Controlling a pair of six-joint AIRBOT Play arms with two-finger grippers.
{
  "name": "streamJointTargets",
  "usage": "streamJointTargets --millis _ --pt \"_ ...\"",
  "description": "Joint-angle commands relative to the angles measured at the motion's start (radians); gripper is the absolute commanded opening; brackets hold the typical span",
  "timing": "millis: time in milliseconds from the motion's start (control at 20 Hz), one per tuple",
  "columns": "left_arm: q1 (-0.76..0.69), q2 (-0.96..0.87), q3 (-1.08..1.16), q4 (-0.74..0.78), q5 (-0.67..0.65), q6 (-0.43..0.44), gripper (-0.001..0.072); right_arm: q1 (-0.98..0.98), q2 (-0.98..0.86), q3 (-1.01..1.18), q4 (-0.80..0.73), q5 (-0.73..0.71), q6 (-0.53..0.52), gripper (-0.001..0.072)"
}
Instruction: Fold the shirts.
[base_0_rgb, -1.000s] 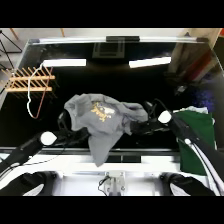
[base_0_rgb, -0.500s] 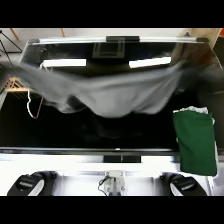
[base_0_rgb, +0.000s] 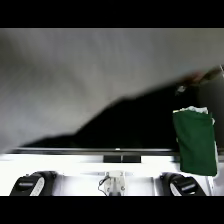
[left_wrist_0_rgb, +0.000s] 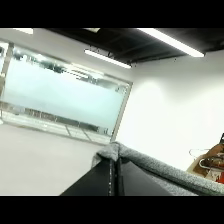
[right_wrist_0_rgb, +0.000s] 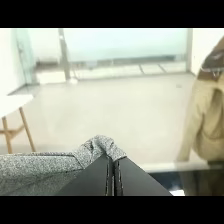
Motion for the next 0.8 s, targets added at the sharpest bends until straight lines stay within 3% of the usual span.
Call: streamJointTargets --millis 0,200,300,400,500,750 --pt "0.009 -0.023 0.018 0.026 -0.179 -0.019 0.0032 -0.001 -0.015 0.017 -0.016 0.236 -0.014 0.0058" --pt "0.009 -0.096 -0.099 0.082 -0.393 0.026 0.0032 -0.001 -0.182 -0.024 -0.017 0.570 -0.014 0.0059" --pt "0.009 -0.143 -0.222 0.099 -0.444 0.058 0.0032 -0.001 -0.267 -0.130 -0.020 0.584 -0.018 0.0059" --pt "0.009 -0.201 -0.365 0.098 -0.427 0.091 0.0032 -0.001 -0.347 -0.275 -0.017 0.455 0.010 0.0059" --pt "0.008 -0.282 -0.496 0.090 -0.350 0.113 0.0032 -0.001 -0.440 -0.402 -0.031 0.215 0.056 0.0059" --pt "0.008 -0.567 -0.611 0.023 0.037 0.149 0.0032 -0.018 -0.777 -0.401 -0.040 -0.274 0.192 0.0059"
